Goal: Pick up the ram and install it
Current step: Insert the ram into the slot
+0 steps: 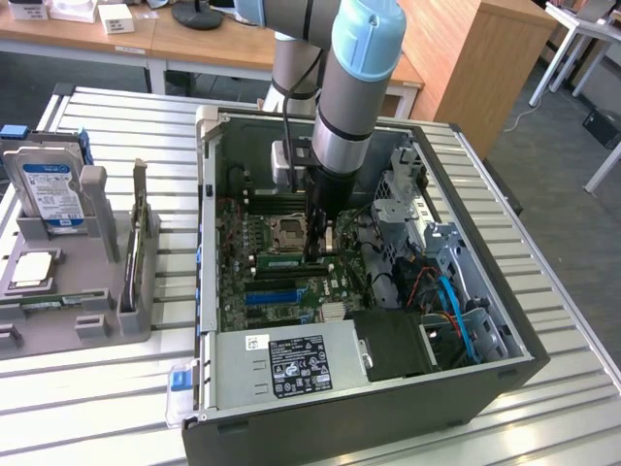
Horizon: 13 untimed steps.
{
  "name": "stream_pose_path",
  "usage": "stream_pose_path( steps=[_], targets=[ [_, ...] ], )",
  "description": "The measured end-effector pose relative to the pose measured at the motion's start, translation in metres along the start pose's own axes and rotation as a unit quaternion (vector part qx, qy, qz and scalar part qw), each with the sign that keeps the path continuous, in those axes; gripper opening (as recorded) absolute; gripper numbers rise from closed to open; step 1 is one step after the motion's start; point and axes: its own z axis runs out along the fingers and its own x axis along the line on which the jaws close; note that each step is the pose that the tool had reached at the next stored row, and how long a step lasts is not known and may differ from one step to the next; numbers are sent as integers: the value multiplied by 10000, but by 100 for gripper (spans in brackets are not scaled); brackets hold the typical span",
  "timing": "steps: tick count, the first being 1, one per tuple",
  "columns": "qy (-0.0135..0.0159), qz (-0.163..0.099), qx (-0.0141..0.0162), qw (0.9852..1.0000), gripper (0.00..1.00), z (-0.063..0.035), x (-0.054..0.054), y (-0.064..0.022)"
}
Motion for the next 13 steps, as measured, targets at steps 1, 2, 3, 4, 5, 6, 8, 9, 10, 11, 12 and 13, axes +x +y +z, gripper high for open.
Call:
stream_pose_path(
  steps=[1, 2, 3, 4, 5, 6, 8, 9, 10, 11, 12, 13],
  targets=[
    [1, 0, 0, 10000, 12, 1, 0, 0],
    [1, 0, 0, 10000, 12, 1, 0, 0],
    [1, 0, -1, 10000, 12, 1, 1, 0],
    [1, 0, 0, 10000, 12, 1, 1, 0],
    [0, 0, 0, 10000, 12, 5, 0, 0],
    [0, 0, 0, 10000, 12, 7, -1, 0],
    [1, 0, 0, 10000, 12, 7, -1, 0],
    [0, 0, 0, 10000, 12, 9, -1, 0],
    [0, 0, 0, 10000, 12, 11, -1, 0],
    [0, 0, 0, 10000, 12, 12, -1, 0],
    [1, 0, 0, 10000, 12, 12, -1, 0],
    [1, 0, 0, 10000, 12, 12, -1, 0]
  ],
)
